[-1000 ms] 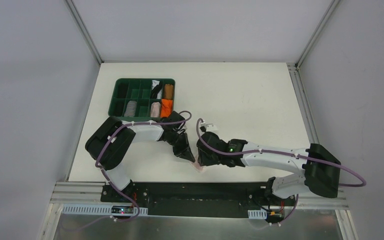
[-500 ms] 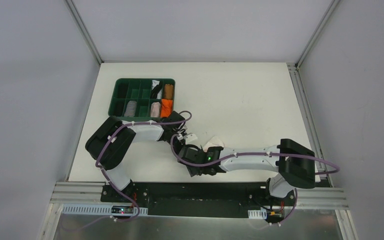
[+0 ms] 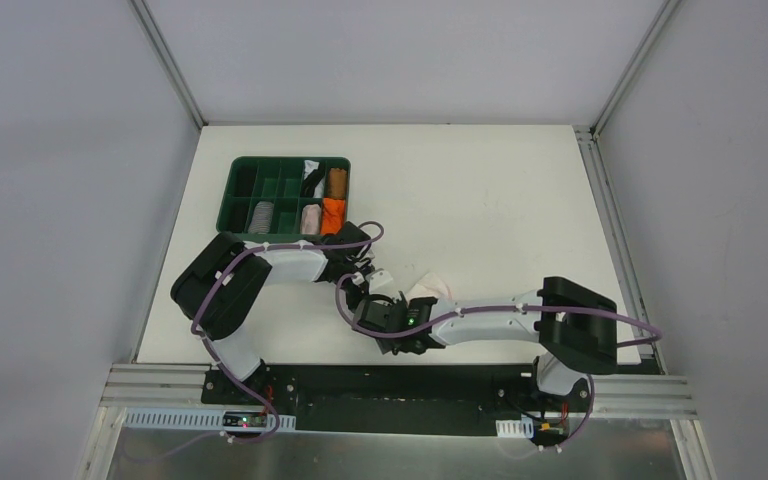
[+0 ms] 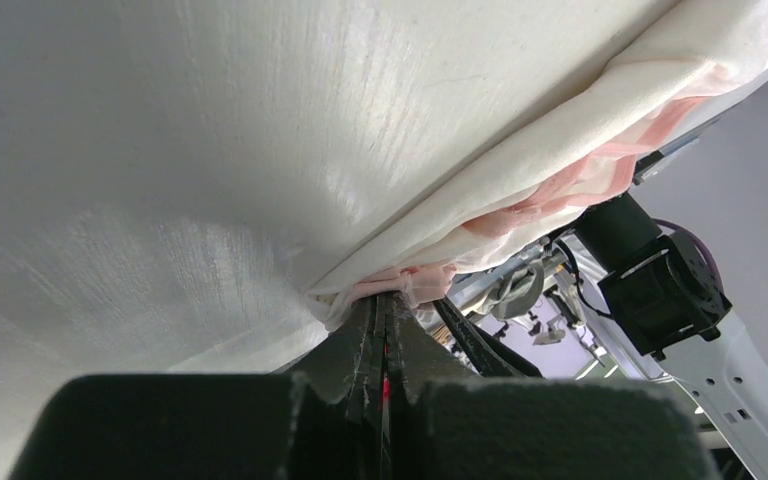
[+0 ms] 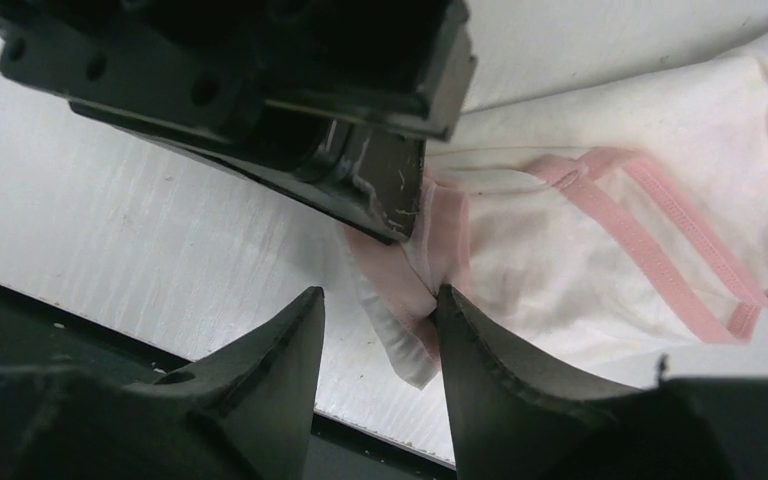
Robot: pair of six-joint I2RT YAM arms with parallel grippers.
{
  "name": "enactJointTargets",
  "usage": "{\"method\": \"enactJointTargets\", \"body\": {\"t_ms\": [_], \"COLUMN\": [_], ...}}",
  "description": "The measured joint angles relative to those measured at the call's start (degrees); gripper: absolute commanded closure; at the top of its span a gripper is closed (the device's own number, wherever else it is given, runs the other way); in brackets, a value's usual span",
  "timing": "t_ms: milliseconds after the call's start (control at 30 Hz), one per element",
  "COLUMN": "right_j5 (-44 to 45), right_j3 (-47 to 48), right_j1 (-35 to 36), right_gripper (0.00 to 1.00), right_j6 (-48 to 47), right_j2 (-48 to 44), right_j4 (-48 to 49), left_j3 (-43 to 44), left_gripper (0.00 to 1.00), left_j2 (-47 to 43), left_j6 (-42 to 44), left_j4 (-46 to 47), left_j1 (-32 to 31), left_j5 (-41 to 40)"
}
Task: Roll the underwear
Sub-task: Roll the underwear to the center of the board.
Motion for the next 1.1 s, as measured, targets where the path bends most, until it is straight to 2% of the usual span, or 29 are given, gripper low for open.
{"method": "enactJointTargets", "body": {"t_ms": [167, 300, 433, 567, 667, 1000, 1100], "right_j5": [3.0, 4.5, 3.8, -1.0, -8.1, -32.4, -37.4], "right_j3": [-1.8, -3.8, -6.8, -11.4, -15.5, -26.3, -28.6], "right_j1": [0.2, 0.2, -0.5, -3.7, -8.2, -21.9, -24.7], "right_gripper": [0.83, 1.0, 1.0, 1.0, 1.0, 1.0, 1.0], "right_j6": [0.1, 0.5, 0.7, 1.2, 1.7, 3.9, 5.0], "right_j2": [-0.1, -1.4, -3.7, -7.5, -10.5, -14.1, -14.1], "right_j4": [1.5, 3.5, 7.1, 12.9, 18.4, 35.2, 39.1], "left_j3": [0.1, 0.1, 0.1, 0.1, 0.1, -1.0, -1.0], "left_gripper": [1.0, 0.99, 0.82, 0.75, 0.73, 0.42, 0.39], "left_j2": [-0.1, -1.4, -4.7, -10.0, -13.9, -14.8, -14.8], "left_j6": [-0.6, -1.1, -2.0, -2.3, -2.2, -0.5, 0.1], "left_j4": [0.0, -0.2, -0.8, -2.3, -2.4, -3.2, -3.4], "left_j1": [0.1, 1.2, 3.9, 6.6, 8.6, 8.1, 6.5], "left_j5": [0.6, 1.0, 1.7, 2.5, 2.3, 2.2, 2.2]}}
